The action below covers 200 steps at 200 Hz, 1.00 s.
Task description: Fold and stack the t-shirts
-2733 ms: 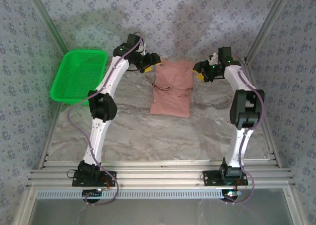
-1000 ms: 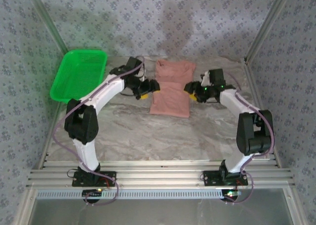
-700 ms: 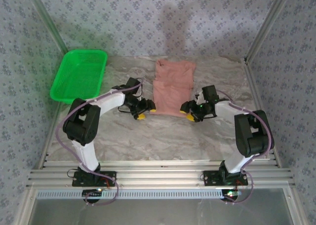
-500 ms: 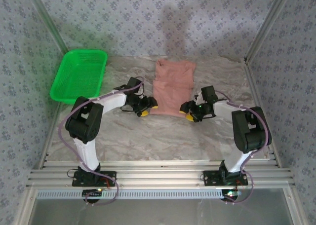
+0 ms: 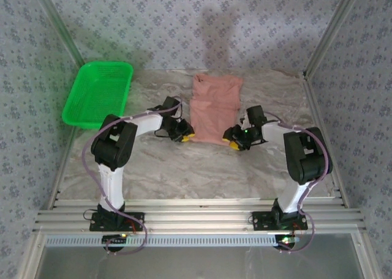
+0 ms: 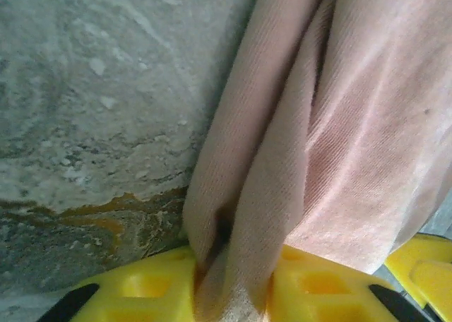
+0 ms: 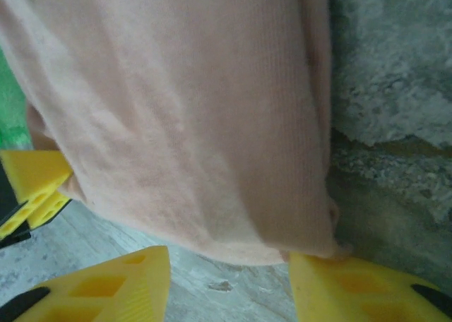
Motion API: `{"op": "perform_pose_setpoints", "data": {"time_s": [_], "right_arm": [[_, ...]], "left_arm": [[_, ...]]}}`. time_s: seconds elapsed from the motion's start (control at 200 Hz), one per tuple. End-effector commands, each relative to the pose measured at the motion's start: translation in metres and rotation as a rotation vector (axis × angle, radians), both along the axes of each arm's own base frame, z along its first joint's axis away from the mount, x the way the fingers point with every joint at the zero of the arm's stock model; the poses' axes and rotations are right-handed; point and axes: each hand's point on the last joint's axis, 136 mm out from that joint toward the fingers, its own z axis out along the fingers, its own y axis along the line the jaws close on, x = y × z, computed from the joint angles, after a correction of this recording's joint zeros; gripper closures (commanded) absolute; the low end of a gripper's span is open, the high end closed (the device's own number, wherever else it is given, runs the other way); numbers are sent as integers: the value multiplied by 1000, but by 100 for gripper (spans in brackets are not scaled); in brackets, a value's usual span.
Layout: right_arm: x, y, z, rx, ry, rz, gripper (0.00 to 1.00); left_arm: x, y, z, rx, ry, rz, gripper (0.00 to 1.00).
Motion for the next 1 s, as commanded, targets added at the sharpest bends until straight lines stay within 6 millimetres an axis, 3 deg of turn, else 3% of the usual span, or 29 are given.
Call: {"op": "perform_pose_setpoints", "data": {"time_s": [0.0,0.125,0.25,0.375,0.52,0.695,0.794,0.879,0.994], "right_arm": [[-12,-13,-23,-102,97,-30,67],[-9,-22,-16,-133,82,-72,100],[-13,-24,7,-142,40,-73,100],[-36,-22,28,-144,25,-59,100],[-80,-17,39,-109,49,-84,100],[-150,-9,39,-118,89,-108,100],[-174,-6,43,-108,92,-133,100],[-182,-2,53,-106,80,-125,100],[-180,1,78,-131,54,-88,100]], "left_arm": [[0,-17,2,-13,-24,-48,87],[-10,-6,14,25,-45,-61,100],[-28,6,30,54,-69,-87,100],[-53,10,43,75,-94,-107,100],[-95,17,47,104,-95,-120,100],[-155,28,46,153,-79,-136,100],[-178,31,49,148,-68,-133,100],[-188,33,60,133,-71,-127,100],[-186,35,85,106,-103,-123,100]]}}
